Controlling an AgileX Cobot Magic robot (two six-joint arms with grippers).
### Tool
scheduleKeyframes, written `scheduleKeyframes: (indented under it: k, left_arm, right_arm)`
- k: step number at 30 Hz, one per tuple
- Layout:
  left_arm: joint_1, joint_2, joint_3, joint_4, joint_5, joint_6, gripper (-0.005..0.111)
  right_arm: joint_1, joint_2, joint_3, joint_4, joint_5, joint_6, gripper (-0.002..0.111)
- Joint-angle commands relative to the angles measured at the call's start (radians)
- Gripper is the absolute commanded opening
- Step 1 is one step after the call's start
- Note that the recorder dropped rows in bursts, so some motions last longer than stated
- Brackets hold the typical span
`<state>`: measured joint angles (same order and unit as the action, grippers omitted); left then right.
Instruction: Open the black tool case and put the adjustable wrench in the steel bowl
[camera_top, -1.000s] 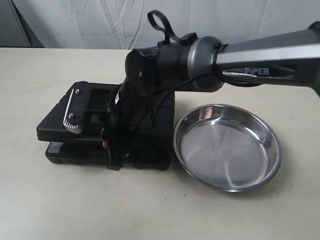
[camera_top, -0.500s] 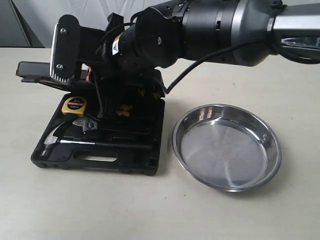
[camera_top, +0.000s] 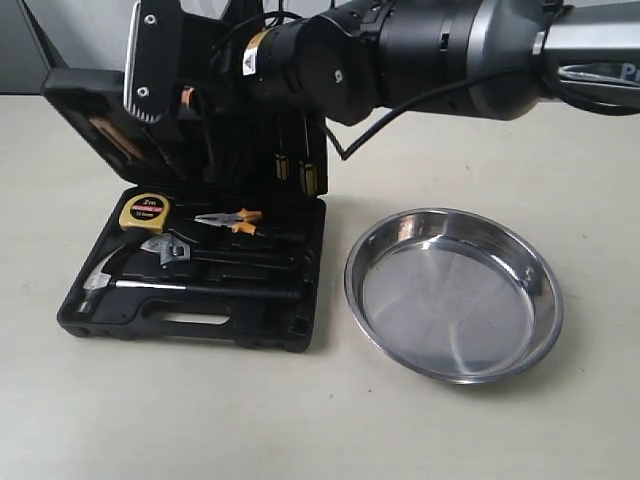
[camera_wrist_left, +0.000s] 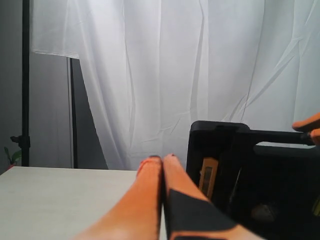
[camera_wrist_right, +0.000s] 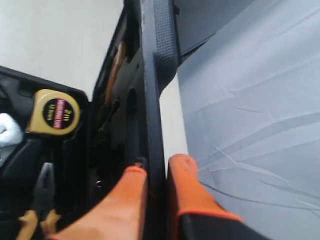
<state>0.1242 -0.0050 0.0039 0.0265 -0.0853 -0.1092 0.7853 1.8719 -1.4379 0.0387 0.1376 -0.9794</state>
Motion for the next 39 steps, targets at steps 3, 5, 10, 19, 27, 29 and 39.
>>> scheduleKeyframes:
  k: [3,5,10,19,27,29,39]
  left_arm:
    - [-0.008,0.005,-0.004,0.002,-0.005,-0.002,0.000]
    - [-0.008,0.005,-0.004,0.002,-0.005,-0.002,0.000]
    - [-0.008,0.005,-0.004,0.002,-0.005,-0.002,0.000]
    - [-0.008,0.005,-0.004,0.002,-0.005,-0.002,0.000]
    - [-0.008,0.005,-0.004,0.002,-0.005,-0.002,0.000]
    - [-0.008,0.005,-0.004,0.002,-0.005,-0.002,0.000]
    - [-0.008,0.005,-0.004,0.002,-0.005,-0.002,0.000]
  right_arm:
    - [-0.084,0.041,-0.006,-0.011,-0.088,-0.007,-0.001]
    - [-0.107,0.056,-0.006,-0.011,-0.095,-0.007,-0.001]
    - [-0.158,0.108,-0.006,0.000,-0.118,-0.007,-0.001]
    - [-0.226,0.171,-0.006,0.064,-0.126,-0.003,0.030]
    - [-0.236,0.167,-0.006,0.271,-0.138,-0.003,0.062]
    - [-0.236,0.160,-0.006,0.354,-0.107,-0.003,0.059]
    - [-0.212,0.136,-0.069,0.461,0.562,0.270,0.000]
